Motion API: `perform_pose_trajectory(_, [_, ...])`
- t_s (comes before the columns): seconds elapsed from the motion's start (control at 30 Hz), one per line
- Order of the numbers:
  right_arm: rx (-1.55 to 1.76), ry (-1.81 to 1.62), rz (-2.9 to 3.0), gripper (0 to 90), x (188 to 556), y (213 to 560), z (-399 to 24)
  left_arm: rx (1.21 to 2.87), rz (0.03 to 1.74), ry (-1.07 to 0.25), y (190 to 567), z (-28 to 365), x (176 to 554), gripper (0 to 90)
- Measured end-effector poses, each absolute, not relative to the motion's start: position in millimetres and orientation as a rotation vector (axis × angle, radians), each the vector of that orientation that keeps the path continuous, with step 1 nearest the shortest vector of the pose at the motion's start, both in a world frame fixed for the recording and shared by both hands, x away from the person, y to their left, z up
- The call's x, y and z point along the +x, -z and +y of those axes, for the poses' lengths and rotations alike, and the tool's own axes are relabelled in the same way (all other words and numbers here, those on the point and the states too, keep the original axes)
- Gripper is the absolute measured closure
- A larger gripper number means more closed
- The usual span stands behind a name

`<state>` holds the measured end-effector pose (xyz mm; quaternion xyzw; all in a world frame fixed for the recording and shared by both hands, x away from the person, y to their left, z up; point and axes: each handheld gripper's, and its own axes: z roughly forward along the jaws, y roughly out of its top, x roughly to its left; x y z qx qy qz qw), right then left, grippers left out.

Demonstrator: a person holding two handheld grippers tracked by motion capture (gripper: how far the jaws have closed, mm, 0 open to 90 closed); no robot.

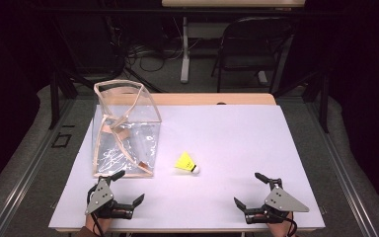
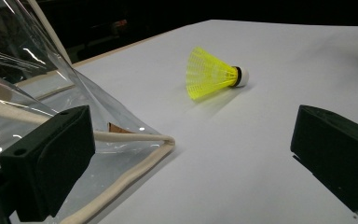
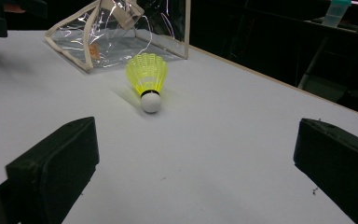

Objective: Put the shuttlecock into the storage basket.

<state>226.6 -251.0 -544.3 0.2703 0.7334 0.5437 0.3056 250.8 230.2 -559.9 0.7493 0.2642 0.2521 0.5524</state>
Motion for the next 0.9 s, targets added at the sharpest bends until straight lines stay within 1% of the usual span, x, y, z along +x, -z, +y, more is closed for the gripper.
perform_pose_trajectory(0.43, [0.72,-1.438,1.945,0.0,229,545,-249,1.793,0.607,-0.603,557,228,254,0.1])
perform_pose_trajectory(0.9, [0.734,-1.426,1.959,0.0,230,546,-248,1.834,0.59,-0.581,548,216,267,0.0])
